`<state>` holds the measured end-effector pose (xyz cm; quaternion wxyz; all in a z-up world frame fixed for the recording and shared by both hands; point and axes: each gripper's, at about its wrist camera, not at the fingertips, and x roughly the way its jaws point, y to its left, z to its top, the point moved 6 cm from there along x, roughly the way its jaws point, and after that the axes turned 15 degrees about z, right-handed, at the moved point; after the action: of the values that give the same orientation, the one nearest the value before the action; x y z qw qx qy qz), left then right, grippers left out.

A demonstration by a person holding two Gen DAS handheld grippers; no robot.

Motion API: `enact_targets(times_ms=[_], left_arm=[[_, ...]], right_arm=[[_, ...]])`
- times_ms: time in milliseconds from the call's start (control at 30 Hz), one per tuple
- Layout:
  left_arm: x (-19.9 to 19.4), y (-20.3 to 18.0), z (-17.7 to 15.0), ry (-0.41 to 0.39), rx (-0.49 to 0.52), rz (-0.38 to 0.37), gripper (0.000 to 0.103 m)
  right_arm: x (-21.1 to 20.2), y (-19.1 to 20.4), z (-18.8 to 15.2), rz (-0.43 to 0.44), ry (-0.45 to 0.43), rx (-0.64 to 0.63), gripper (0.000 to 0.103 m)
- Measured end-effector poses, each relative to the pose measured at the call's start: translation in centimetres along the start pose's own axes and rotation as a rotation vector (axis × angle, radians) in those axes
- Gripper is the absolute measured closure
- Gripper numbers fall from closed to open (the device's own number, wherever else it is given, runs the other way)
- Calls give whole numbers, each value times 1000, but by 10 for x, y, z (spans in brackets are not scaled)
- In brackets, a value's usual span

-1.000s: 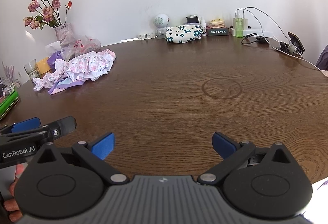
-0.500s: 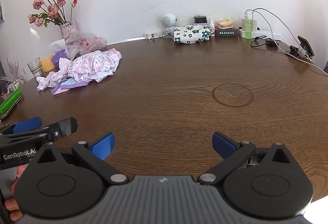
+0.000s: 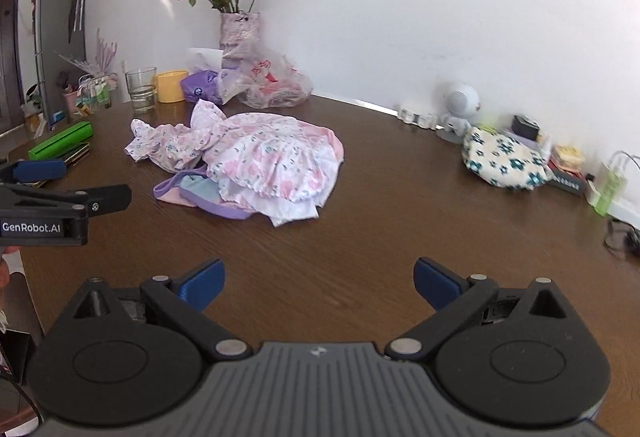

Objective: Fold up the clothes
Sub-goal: 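Move both grippers toward the pile of floral clothes, then grasp the floral dress with the left gripper while the right gripper grasps it too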

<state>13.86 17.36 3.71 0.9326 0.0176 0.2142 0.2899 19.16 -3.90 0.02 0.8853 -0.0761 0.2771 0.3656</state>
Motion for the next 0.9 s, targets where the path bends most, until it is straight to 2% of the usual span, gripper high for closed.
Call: enact_targets(times_ms=[167, 233, 267, 333, 400, 533, 567, 600, 633, 667, 700, 733, 767, 800, 867, 900], left_arm=[[63, 20, 25, 14, 41, 67, 0], [93, 23, 25, 55, 47, 90, 0], [109, 24, 25, 79, 48, 97, 0], [136, 22, 26, 107, 55, 55, 0], [159, 19, 28, 141, 62, 18, 0], [199, 2, 24, 199, 122, 26, 0], [209, -3, 21, 220, 154, 23, 0], [220, -6, 17, 251, 175, 22, 1], [228, -7, 12, 277, 177, 27, 4], [231, -6, 11, 281, 166, 27, 12], [234, -5, 10, 281, 152, 26, 21], [234, -3, 10, 279, 144, 20, 29], [232, -1, 12, 278, 136, 7, 50], [231, 1, 15, 277, 128, -8, 71], [224, 7, 22, 259, 104, -33, 88], [218, 11, 28, 237, 86, -42, 91]], right_arm=[[63, 2, 49, 29, 1, -31, 5], [92, 1, 63, 37, 8, -25, 10], [107, 0, 68, 64, 23, 3, 17], [136, -4, 77, 127, 54, 69, 24], [161, -6, 83, 155, 74, 121, 25], [200, -7, 87, 181, 130, 187, 25], [206, -9, 86, 173, 140, 202, 31], [211, -12, 85, 161, 148, 216, 43], [216, -14, 84, 148, 156, 229, 51], [221, -17, 83, 135, 164, 243, 68], [223, -19, 82, 134, 164, 255, 78], [222, -21, 82, 144, 159, 264, 82], [219, -24, 82, 150, 149, 272, 91], [215, -27, 84, 145, 133, 274, 96], [202, -35, 89, 120, 92, 273, 99], [192, -42, 92, 104, 69, 271, 99]])
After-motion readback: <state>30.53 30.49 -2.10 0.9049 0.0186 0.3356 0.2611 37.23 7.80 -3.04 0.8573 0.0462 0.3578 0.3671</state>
